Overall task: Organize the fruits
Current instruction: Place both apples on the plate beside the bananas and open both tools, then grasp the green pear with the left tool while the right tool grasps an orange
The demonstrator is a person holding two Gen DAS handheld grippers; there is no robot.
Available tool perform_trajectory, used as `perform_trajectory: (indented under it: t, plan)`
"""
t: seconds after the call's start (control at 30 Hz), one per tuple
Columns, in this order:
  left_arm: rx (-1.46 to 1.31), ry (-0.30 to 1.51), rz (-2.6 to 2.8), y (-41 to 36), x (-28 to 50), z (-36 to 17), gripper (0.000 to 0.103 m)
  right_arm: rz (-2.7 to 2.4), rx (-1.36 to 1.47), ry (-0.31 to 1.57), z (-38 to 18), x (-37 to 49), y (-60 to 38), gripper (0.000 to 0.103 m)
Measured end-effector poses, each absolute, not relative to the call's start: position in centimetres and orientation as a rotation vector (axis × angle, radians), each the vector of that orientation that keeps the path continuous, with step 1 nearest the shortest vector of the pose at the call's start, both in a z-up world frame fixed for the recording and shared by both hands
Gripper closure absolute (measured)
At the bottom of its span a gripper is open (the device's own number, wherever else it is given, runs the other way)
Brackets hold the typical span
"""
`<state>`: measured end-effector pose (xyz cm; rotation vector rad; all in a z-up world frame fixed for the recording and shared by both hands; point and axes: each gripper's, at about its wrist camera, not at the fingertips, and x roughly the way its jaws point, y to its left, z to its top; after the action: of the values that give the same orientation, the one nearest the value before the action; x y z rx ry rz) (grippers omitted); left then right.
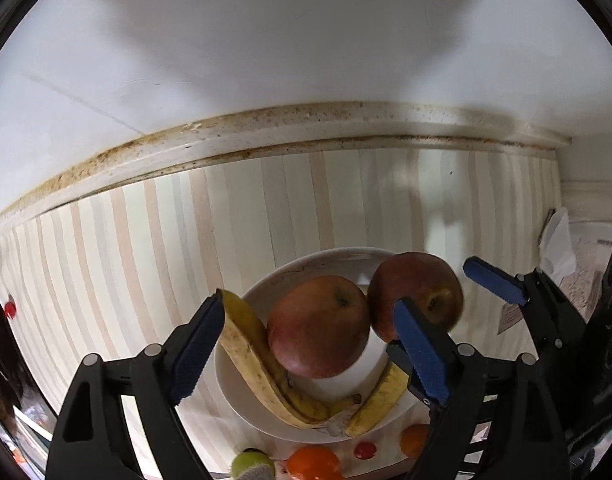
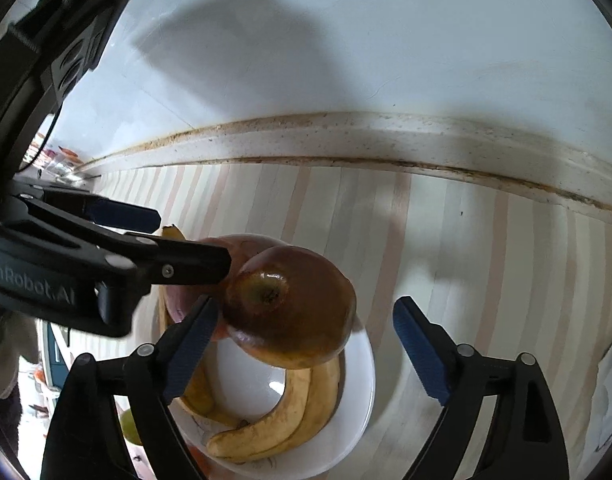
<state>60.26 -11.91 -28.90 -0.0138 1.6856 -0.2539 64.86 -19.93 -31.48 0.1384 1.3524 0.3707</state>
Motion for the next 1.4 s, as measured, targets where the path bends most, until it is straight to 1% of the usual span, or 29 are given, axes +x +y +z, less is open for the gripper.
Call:
perform_trajectory:
  t: [0.1,0.23,0.3,0.43,0.63,0.73,1.17,1.3,1.4]
  plan:
    - [-0.035,1.633,-0.244,-11.1,59.9,-27.4,0.017,0.328,0.131,1.348,-30.4,64.0,-20.2,0.009]
    - [-0.062,1.526,-0.201,-10.1,57.4,-24.4,0.017,0.223,0.121,1.342,-28.7,62.1,-20.7,0.009]
    - [-0.059,1.477,-0.168,-10.0,54.9,-23.0,0.017,0.157,0.108,1.355,-28.0,60.7,-20.8,0.009]
    - [-0.054,1.415,-0.111,-8.9,50.7,-21.9,0.016,0.1,0.089,1.363,-26.7,57.9,-20.4,0.009]
    - [-0.022,1.37,-0.062,-7.6,44.8,-21.4,0.017,0.073,0.098,1.329,-24.8,54.3,-20.5,0.009]
    - [-0.009,1.336,-0.053,-7.1,42.4,-20.3,0.017,0.06,0.092,1.299,-23.3,52.6,-20.6,0.009]
    - [-0.018,1.21,-0.072,-6.3,35.0,-14.2,0.017,0.086,0.104,1.143,-15.6,45.4,-18.9,0.009]
    - [-0.032,1.207,-0.08,-6.0,33.2,-13.5,0.017,0.12,0.153,1.125,-13.9,43.2,-18.6,0.009]
    - [-0.043,1.218,-0.076,-5.4,32.2,-13.9,0.017,0.158,0.193,1.152,-14.2,42.0,-18.4,0.009]
